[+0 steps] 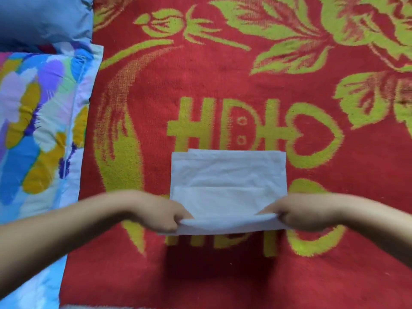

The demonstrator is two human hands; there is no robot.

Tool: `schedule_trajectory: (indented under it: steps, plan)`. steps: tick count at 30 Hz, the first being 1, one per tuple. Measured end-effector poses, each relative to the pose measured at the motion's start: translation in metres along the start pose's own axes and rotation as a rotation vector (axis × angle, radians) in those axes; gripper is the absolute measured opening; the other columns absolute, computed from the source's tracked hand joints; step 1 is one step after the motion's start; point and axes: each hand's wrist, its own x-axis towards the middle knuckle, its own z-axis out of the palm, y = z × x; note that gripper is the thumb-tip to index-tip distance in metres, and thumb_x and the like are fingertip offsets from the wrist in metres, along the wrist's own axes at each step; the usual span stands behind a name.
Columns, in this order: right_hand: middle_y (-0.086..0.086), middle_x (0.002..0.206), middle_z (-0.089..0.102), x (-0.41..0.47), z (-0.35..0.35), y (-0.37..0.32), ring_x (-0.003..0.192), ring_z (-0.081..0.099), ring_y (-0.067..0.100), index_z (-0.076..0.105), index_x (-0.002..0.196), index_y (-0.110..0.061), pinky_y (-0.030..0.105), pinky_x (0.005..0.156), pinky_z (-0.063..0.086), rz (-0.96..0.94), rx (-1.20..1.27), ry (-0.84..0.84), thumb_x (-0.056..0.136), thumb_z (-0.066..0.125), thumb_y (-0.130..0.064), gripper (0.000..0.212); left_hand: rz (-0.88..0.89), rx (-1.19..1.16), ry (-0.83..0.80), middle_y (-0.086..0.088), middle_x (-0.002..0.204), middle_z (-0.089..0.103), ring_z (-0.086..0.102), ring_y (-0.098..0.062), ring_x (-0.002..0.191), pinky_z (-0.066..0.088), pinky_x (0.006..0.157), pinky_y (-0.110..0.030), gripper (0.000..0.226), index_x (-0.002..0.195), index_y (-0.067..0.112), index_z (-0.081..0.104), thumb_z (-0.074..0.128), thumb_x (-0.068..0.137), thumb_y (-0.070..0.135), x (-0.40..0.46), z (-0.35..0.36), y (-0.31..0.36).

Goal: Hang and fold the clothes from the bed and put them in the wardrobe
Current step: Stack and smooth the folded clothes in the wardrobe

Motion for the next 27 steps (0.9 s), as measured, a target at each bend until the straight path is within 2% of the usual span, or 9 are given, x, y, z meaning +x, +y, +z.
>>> schedule_trajectory:
  steps: [3,6,11,13,14,16,19,23,27]
  plan:
    - [-0.009,0.081,0.062,0.004,-0.062,0.011,0.08,0.057,0.012,0.059,0.083,-0.021,0.022,0.066,0.042,0.068,-0.102,0.117,0.09,0.043,-0.004,0.024,-0.037,-0.188,0.061,0.0,0.084,0.059,0.055,-0.012,0.078,0.043,0.072,-0.028,0.026,0.086,0.009,0.06,0.043,0.086,-0.011,-0.012,-0.062,-0.011]
    - [-0.006,0.063,0.05,0.027,-0.114,0.025,0.065,0.045,0.014,0.054,0.073,-0.018,0.025,0.051,0.031,0.149,-0.173,0.336,0.089,0.051,-0.009,0.019,-0.093,-0.327,0.276,-0.013,0.093,0.064,0.058,-0.021,0.085,0.045,0.077,-0.032,0.019,0.102,-0.009,0.062,0.048,0.089,-0.011,-0.005,-0.125,-0.03]
    - [0.014,0.1,0.064,0.092,-0.146,0.056,0.099,0.057,0.034,0.063,0.099,-0.007,0.034,0.076,0.045,0.243,-0.097,0.77,0.086,0.05,-0.004,0.018,-0.247,-0.124,0.832,-0.006,0.069,0.052,0.047,-0.021,0.068,0.036,0.048,-0.019,0.016,0.075,0.006,0.06,0.051,0.085,-0.004,0.036,-0.184,-0.051]
    - [0.014,0.128,0.056,0.113,-0.136,0.061,0.122,0.048,0.033,0.058,0.122,-0.017,0.045,0.1,0.039,0.329,-0.086,0.914,0.089,0.048,-0.01,0.035,-0.443,0.072,1.015,-0.017,0.105,0.062,0.057,-0.028,0.097,0.045,0.08,-0.028,0.024,0.111,0.005,0.062,0.05,0.089,0.006,0.062,-0.181,-0.056]
    - [0.012,0.142,0.045,0.123,-0.127,0.059,0.134,0.037,0.03,0.049,0.134,-0.021,0.053,0.109,0.027,0.374,-0.132,0.947,0.093,0.047,-0.015,0.042,-0.516,0.134,1.094,-0.016,0.129,0.054,0.05,-0.029,0.12,0.036,0.102,-0.039,0.037,0.13,0.008,0.051,0.049,0.093,0.015,0.076,-0.171,-0.056]
    - [0.007,0.16,0.015,0.141,-0.1,0.043,0.147,0.008,0.026,0.025,0.15,-0.023,0.062,0.112,0.006,0.353,-0.23,0.995,0.099,0.041,-0.025,0.054,-0.462,0.24,1.256,-0.009,0.156,0.024,0.021,-0.024,0.144,0.005,0.114,-0.054,0.058,0.15,0.015,0.024,0.041,0.098,0.033,0.102,-0.139,-0.046]
    - [0.005,0.161,-0.001,0.161,-0.044,0.013,0.148,-0.006,0.025,0.013,0.153,-0.025,0.063,0.11,-0.006,0.183,-0.208,0.999,0.101,0.032,-0.037,0.057,-0.346,0.295,1.217,-0.001,0.16,-0.007,-0.002,-0.02,0.148,-0.009,0.114,-0.054,0.065,0.152,0.02,-0.001,0.028,0.099,0.045,0.142,-0.073,-0.024]
    - [-0.005,0.159,-0.013,0.161,0.002,0.045,0.143,-0.022,0.016,0.001,0.152,-0.031,0.055,0.112,-0.013,0.323,-0.156,0.946,0.099,0.013,-0.046,0.057,-0.398,0.262,1.213,-0.01,0.153,0.031,0.032,-0.03,0.14,0.02,0.108,-0.064,0.062,0.145,0.01,0.036,0.028,0.092,0.042,0.144,-0.019,-0.039]
    - [-0.015,0.15,-0.024,0.132,0.015,0.096,0.146,-0.014,0.014,0.002,0.153,-0.029,0.06,0.114,-0.005,0.455,-0.1,0.926,0.098,0.009,-0.046,0.058,-0.501,0.131,1.221,-0.011,0.157,0.021,0.02,-0.028,0.145,0.01,0.114,-0.058,0.07,0.149,0.008,0.025,0.016,0.091,0.047,0.12,-0.008,-0.082]
